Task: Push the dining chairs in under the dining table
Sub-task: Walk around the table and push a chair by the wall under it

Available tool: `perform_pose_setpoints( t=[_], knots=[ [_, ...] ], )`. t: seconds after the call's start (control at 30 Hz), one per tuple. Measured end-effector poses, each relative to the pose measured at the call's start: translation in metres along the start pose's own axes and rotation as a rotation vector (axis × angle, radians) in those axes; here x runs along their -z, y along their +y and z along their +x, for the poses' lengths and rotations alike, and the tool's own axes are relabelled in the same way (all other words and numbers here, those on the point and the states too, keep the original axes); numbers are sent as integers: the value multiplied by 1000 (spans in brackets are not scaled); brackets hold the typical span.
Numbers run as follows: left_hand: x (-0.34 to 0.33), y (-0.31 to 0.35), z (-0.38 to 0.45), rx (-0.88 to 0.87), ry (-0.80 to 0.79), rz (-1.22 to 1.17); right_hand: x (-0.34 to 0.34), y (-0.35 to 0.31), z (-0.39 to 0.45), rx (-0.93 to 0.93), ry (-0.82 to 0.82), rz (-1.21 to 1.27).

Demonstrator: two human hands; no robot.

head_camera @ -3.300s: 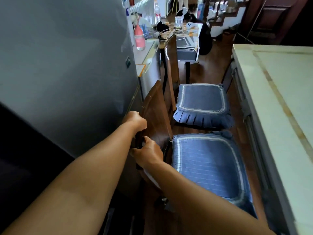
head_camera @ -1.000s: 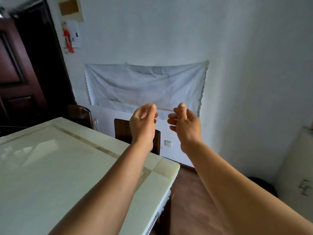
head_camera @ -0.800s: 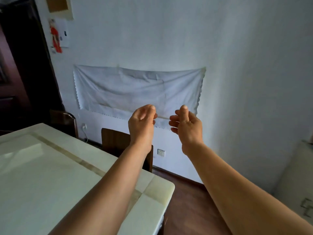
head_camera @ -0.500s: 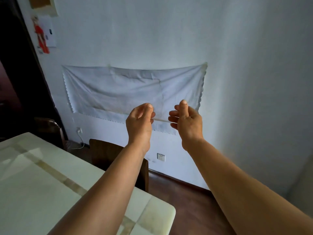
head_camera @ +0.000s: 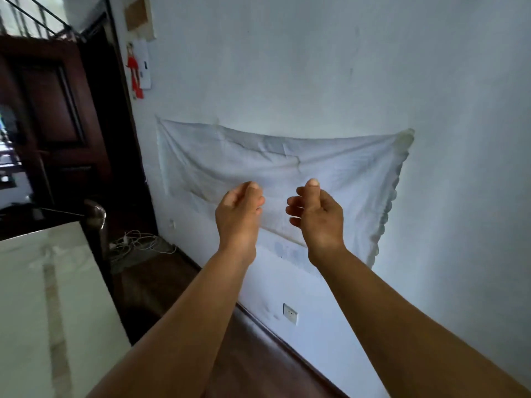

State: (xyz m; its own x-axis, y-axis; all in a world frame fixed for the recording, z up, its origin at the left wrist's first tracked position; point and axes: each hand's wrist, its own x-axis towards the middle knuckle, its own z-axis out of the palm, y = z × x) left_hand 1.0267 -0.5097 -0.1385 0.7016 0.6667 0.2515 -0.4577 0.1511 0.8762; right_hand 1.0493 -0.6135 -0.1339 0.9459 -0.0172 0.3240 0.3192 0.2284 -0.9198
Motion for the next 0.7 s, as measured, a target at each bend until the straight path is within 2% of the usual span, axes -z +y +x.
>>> perform_pose_setpoints(
  t=[0.3,0.7],
  knots=[
    [-17,-50,79,-38,195,122,-27,57,104,-105,-145,45],
    [30,-87,263,-103,345,108,-176,136,228,-108,-353,11]
  ],
)
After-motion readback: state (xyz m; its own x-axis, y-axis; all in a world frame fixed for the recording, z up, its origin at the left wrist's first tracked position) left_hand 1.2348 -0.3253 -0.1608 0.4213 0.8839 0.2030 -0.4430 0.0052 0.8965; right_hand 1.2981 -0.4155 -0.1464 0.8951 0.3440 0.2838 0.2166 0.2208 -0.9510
